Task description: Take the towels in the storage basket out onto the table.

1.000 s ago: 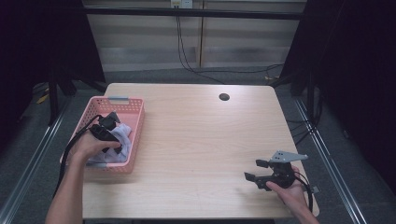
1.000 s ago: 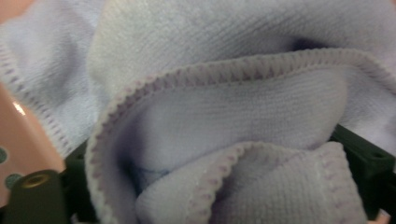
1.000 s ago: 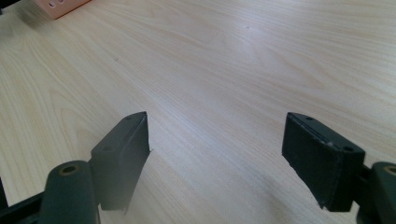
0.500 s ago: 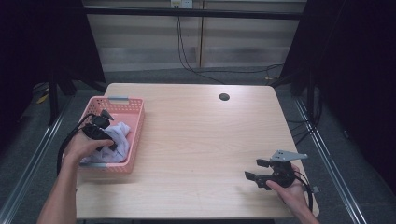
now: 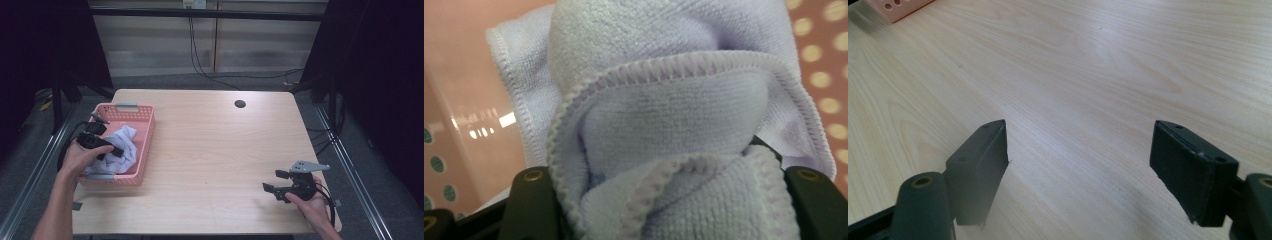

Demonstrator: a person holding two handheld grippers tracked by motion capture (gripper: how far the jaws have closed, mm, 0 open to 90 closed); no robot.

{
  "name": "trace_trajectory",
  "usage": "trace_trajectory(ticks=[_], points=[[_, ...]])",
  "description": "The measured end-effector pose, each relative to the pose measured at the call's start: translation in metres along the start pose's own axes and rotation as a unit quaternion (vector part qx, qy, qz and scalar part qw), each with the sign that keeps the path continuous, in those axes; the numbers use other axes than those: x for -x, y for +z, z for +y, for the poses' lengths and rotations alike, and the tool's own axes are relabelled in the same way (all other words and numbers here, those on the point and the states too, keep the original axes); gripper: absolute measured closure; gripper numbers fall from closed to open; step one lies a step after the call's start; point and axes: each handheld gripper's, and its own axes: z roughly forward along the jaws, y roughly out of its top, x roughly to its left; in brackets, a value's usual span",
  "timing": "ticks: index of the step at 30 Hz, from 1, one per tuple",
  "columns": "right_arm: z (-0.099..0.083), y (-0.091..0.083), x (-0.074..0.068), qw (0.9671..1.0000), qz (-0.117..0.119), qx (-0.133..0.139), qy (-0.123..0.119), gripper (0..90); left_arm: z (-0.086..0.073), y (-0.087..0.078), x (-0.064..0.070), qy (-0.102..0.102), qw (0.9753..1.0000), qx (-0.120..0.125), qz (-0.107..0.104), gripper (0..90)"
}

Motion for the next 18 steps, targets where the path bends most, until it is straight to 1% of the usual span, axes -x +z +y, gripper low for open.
trace_trajectory(ticks=[1, 2, 3, 4, 6, 7, 8, 9, 10, 11, 12, 13, 14, 15, 16, 17, 18], points=[[0.000, 0.000, 0.000, 1.0000, -0.002, -0.001, 0.001, 22.8, -0.001, -0.003, 0.000, 0.002, 1.0000, 0.005, -0.005, 37.8], [0.000, 0.000, 0.000, 1.0000, -0.001, -0.001, 0.002, 22.8, -0.002, -0.005, -0.001, 0.002, 0.9999, 0.005, -0.013, 37.8], [0.000, 0.000, 0.001, 1.0000, 0.002, 0.000, 0.005, 22.9, -0.003, -0.008, 0.000, 0.007, 0.9998, 0.013, -0.012, 37.8], [0.000, 0.000, 0.001, 1.0000, 0.002, 0.000, 0.005, 22.9, -0.003, -0.008, 0.000, 0.007, 0.9998, 0.013, -0.012, 37.8], [0.000, 0.000, 0.001, 1.0000, 0.001, 0.001, 0.004, 22.8, -0.003, -0.013, 0.000, 0.006, 0.9996, 0.024, -0.015, 37.7], [0.000, 0.000, 0.001, 1.0000, 0.001, 0.001, 0.002, 22.8, -0.003, -0.015, 0.000, 0.006, 0.9993, 0.028, -0.025, 37.7], [0.000, -0.001, 0.001, 1.0000, 0.001, 0.001, 0.002, 22.8, -0.003, -0.017, 0.001, 0.000, 0.9988, 0.038, -0.029, 37.7], [0.000, -0.001, 0.001, 1.0000, 0.001, 0.002, 0.003, 22.8, -0.003, -0.020, 0.000, 0.002, 0.9985, 0.041, -0.037, 37.7], [0.000, 0.000, 0.001, 1.0000, 0.000, 0.002, 0.002, 22.9, -0.003, -0.021, 0.001, 0.002, 0.9982, 0.044, -0.039, 37.6], [0.000, -0.001, 0.001, 1.0000, 0.001, 0.002, 0.003, 22.8, -0.002, -0.024, 0.001, -0.001, 0.9981, 0.049, -0.037, 37.5], [0.000, -0.001, 0.001, 1.0000, 0.001, 0.002, 0.003, 22.8, -0.001, -0.029, 0.000, -0.002, 0.9979, 0.051, -0.041, 37.4], [0.000, -0.001, 0.001, 1.0000, 0.001, 0.001, 0.003, 22.8, -0.001, -0.029, 0.000, -0.002, 0.9979, 0.051, -0.041, 37.4], [0.000, -0.001, 0.001, 1.0000, 0.000, 0.001, 0.002, 22.8, -0.001, -0.031, 0.000, -0.007, 0.9977, 0.055, -0.039, 37.4], [0.000, -0.001, 0.001, 1.0000, 0.000, 0.002, 0.003, 22.9, -0.001, -0.037, 0.000, -0.008, 0.9972, 0.065, -0.036, 37.4], [0.000, -0.001, 0.001, 1.0000, 0.000, 0.002, 0.003, 22.9, -0.001, -0.037, 0.000, -0.008, 0.9972, 0.065, -0.036, 37.3], [0.000, -0.001, 0.001, 1.0000, -0.001, 0.002, 0.004, 22.8, -0.001, -0.042, 0.000, -0.008, 0.9964, 0.075, -0.038, 37.4], [0.000, -0.001, 0.001, 1.0000, 0.000, 0.001, 0.003, 22.8, -0.001, -0.045, 0.000, -0.010, 0.9960, 0.079, -0.041, 37.3]])
